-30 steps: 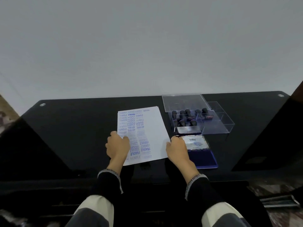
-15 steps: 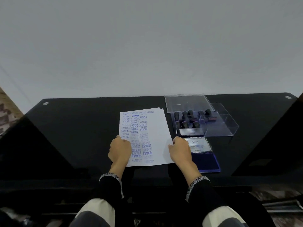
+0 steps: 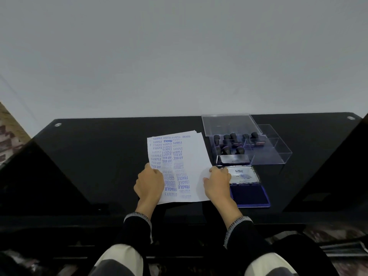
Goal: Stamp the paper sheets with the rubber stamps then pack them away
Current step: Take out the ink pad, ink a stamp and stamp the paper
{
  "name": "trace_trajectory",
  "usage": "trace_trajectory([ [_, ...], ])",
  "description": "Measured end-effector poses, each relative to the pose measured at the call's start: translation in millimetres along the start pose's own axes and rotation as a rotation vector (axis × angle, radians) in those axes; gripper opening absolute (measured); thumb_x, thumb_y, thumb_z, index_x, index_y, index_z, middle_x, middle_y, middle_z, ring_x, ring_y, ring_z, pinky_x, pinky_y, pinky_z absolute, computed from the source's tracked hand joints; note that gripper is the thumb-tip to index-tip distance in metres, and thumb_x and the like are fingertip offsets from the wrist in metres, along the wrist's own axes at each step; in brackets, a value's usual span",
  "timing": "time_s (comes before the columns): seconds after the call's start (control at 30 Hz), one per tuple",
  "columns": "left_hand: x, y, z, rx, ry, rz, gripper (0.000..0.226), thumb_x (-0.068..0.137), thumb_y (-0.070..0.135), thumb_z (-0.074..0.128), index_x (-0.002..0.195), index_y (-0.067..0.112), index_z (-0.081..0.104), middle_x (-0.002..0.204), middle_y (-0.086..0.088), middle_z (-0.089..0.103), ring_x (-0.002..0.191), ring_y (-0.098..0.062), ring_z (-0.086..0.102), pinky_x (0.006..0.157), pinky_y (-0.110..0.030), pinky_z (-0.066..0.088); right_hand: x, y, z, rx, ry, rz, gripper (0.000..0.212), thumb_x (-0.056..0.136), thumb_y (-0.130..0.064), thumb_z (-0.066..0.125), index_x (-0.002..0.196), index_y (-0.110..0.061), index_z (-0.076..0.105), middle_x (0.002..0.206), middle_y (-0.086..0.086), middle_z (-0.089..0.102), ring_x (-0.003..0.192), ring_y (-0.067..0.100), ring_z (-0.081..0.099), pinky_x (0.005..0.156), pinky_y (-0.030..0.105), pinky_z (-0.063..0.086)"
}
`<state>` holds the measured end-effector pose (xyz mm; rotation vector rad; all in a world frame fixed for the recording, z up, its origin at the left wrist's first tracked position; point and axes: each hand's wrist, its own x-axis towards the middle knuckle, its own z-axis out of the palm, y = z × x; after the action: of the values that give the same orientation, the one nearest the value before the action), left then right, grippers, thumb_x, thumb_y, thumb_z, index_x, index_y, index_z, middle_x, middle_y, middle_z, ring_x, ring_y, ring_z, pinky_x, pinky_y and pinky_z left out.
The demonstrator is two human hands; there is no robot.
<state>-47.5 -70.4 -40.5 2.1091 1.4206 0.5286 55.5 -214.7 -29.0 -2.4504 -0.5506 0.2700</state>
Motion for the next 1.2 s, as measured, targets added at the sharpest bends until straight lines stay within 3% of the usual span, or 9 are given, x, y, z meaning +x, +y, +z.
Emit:
trace_trajectory([
  [0.17, -6.3, -6.0, -6.7, 0.003, -0.015, 0.025, 0.013, 0.088, 0.015, 0.042, 0.09, 0.017, 0.055, 0.091, 0.001, 0.055, 0.073, -0.016, 0.053, 0.068, -0.033, 0.04, 0.7, -5.7, 0.2, -0.056, -0.028, 0.078, 0.049, 0.092, -0.02, 0.06, 0.129, 0.003, 0.038, 0.134, 0.024, 0.038, 0.123, 0.035, 0.037, 0.1, 0.035, 0.035],
  [0.43, -4.7, -8.5, -9.8, 0.037, -0.109, 0.038, 0.018, 0.087, 0.019, 0.042, 0.104, 0.019, 0.049, 0.092, 0.003, 0.061, 0.077, -0.017, 0.059, 0.071, -0.035, 0.045, 0.9, -7.3, 0.1, -0.066, -0.009, 0.076, 0.05, 0.094, -0.021, 0.057, 0.132, 0.002, 0.033, 0.139, 0.025, 0.031, 0.126, 0.035, 0.032, 0.101, 0.037, 0.034],
  [0.6, -4.8, -11.3, -8.2, 0.09, -0.122, 0.041, 0.013, 0.085, 0.021, 0.044, 0.097, 0.018, 0.05, 0.095, 0.001, 0.059, 0.08, -0.019, 0.058, 0.079, -0.039, 0.049, 2.4, -4.2, 1.4, -0.082, -0.028, 0.058, 0.046, 0.094, -0.019, 0.057, 0.13, 0.001, 0.037, 0.134, 0.022, 0.04, 0.123, 0.033, 0.039, 0.094, 0.036, 0.04],
  [0.7, -10.2, -7.1, -7.7, 0.232, -0.112, 0.018, 0.031, 0.087, 0.026, 0.046, 0.114, 0.01, 0.05, 0.114, -0.005, 0.052, 0.097, -0.023, 0.054, 0.084, -0.038, 0.045, 0.2, -3.0, 4.2, -0.132, 0.015, 0.026, 0.042, 0.095, -0.022, 0.055, 0.128, 0.0, 0.04, 0.133, 0.019, 0.039, 0.123, 0.03, 0.037, 0.095, 0.033, 0.039],
  [0.77, -12.1, 0.2, -5.6, 0.419, -0.049, 0.032, 0.056, 0.088, 0.029, 0.047, 0.136, 0.003, 0.037, 0.132, -0.011, 0.039, 0.115, -0.028, 0.044, 0.094, -0.039, 0.039, -0.6, -3.2, 4.2, -0.138, 0.088, -0.008, 0.04, 0.095, -0.023, 0.055, 0.127, -0.002, 0.043, 0.132, 0.017, 0.041, 0.121, 0.028, 0.037, 0.094, 0.032, 0.039],
  [0.87, -10.5, 13.8, -0.8, 0.321, 0.086, 0.263, 0.056, 0.09, 0.024, 0.049, 0.142, 0.008, 0.035, 0.142, -0.008, 0.035, 0.123, -0.027, 0.04, 0.098, -0.039, 0.037, 3.7, -3.3, -5.9, -0.068, 0.253, -0.083, 0.034, 0.095, -0.02, 0.054, 0.125, -0.004, 0.049, 0.127, 0.014, 0.047, 0.118, 0.026, 0.04, 0.094, 0.032, 0.04],
  [0.97, -7.9, 27.8, 16.3, 0.086, 0.003, 0.558, 0.035, 0.095, 0.018, 0.05, 0.13, 0.013, 0.055, 0.138, -0.003, 0.047, 0.122, -0.022, 0.044, 0.097, -0.033, 0.037, 18.0, -0.5, -27.4, 0.047, 0.402, -0.112, 0.027, 0.095, -0.016, 0.053, 0.119, -0.005, 0.057, 0.119, 0.014, 0.053, 0.111, 0.025, 0.043, 0.091, 0.037, 0.044],
  [1.07, -9.1, 31.6, 35.9, 0.034, -0.064, 0.574, 0.031, 0.096, 0.023, 0.051, 0.125, 0.015, 0.058, 0.135, 0.0, 0.051, 0.124, -0.018, 0.044, 0.102, -0.03, 0.034, 39.7, 8.5, -51.8, 0.071, 0.497, -0.033, 0.024, 0.095, -0.018, 0.053, 0.115, -0.007, 0.06, 0.118, 0.014, 0.055, 0.11, 0.027, 0.044, 0.09, 0.04, 0.045],
  [1.2, -9.7, 25.0, 49.7, 0.049, -0.079, 0.541, 0.031, 0.096, 0.028, 0.05, 0.125, 0.02, 0.057, 0.133, 0.004, 0.053, 0.124, -0.014, 0.043, 0.108, -0.029, 0.027, 71.6, 21.2, -71.4, -0.102, 0.498, 0.086, 0.026, 0.094, -0.024, 0.055, 0.111, -0.007, 0.065, 0.119, 0.015, 0.059, 0.115, 0.031, 0.045, 0.094, 0.044, 0.041],
])
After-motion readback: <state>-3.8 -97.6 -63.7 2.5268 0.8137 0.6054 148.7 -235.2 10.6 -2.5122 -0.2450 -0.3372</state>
